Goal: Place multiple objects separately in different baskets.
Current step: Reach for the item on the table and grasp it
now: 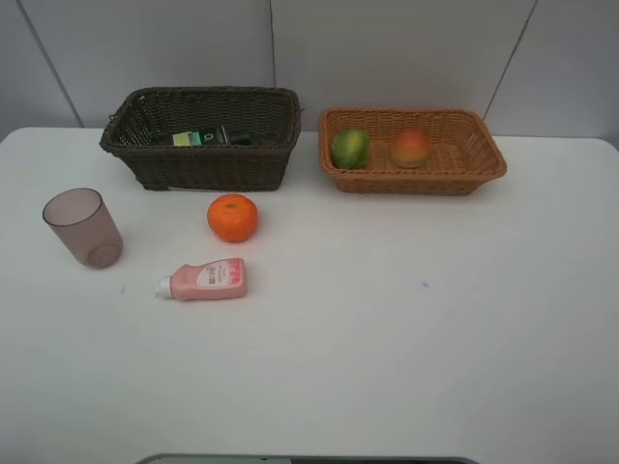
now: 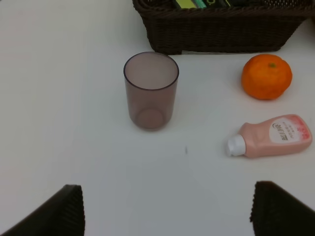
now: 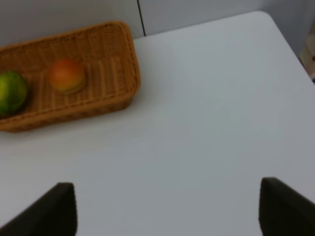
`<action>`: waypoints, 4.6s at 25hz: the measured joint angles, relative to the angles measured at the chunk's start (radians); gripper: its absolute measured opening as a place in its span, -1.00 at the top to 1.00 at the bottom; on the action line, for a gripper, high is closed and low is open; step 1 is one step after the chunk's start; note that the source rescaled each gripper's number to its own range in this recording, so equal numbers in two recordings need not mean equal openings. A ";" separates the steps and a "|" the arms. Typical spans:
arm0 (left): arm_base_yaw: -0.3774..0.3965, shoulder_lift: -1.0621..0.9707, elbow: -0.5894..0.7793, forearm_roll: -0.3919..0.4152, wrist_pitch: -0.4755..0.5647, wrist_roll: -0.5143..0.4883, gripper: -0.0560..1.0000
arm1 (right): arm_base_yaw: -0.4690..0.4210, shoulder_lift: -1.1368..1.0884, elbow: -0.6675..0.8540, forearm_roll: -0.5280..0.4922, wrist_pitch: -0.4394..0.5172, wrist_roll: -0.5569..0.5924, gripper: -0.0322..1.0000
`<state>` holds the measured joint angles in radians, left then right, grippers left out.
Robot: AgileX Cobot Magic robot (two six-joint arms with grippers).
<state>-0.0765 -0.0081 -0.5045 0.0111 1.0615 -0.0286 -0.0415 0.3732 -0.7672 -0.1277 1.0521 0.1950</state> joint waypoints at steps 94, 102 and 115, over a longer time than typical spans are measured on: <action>0.000 0.830 -0.220 -0.072 -0.242 0.156 -0.64 | 0.001 -0.379 0.244 0.071 0.009 -0.105 0.02; 0.000 1.240 -0.404 -0.072 -0.242 0.158 -0.64 | 0.001 -0.380 0.244 0.071 0.009 -0.105 0.02; -0.110 1.587 -0.444 0.001 -0.407 0.159 -0.64 | 0.001 -0.380 0.244 0.071 0.009 -0.105 0.02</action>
<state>-0.1864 1.5790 -0.9483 0.0122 0.6541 0.1306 -0.0406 -0.0069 -0.5236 -0.0569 1.0610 0.0899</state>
